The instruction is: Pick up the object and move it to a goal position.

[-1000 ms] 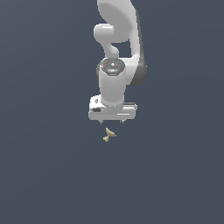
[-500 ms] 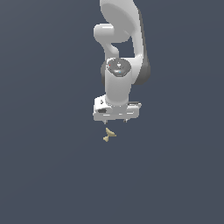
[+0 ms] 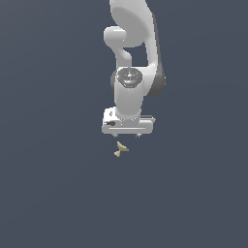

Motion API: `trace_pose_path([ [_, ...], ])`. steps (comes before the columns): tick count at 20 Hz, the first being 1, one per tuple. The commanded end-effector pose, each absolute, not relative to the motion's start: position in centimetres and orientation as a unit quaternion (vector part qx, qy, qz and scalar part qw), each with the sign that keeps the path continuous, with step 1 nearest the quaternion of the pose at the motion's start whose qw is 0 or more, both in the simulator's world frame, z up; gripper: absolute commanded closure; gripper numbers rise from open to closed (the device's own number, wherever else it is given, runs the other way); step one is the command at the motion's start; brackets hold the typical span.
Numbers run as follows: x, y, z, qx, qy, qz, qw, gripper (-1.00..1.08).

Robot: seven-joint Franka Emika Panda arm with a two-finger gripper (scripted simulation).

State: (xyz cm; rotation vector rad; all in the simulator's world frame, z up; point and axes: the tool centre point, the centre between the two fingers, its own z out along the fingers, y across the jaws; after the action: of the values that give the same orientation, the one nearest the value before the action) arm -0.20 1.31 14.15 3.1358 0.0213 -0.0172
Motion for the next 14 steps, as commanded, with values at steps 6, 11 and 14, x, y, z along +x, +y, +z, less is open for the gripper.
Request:
trace_pose_path([
  [6,0.2,0.6,12.7,0.997,-0.075,-0.005,0.0,-0.92],
  [11,0.5,-0.2,11.3,0.988,-0.153,-0.004,-0.001,-0.92],
  [14,0.7,-0.7,10.5,0.98,-0.199,-0.003,-0.001,-0.92],
])
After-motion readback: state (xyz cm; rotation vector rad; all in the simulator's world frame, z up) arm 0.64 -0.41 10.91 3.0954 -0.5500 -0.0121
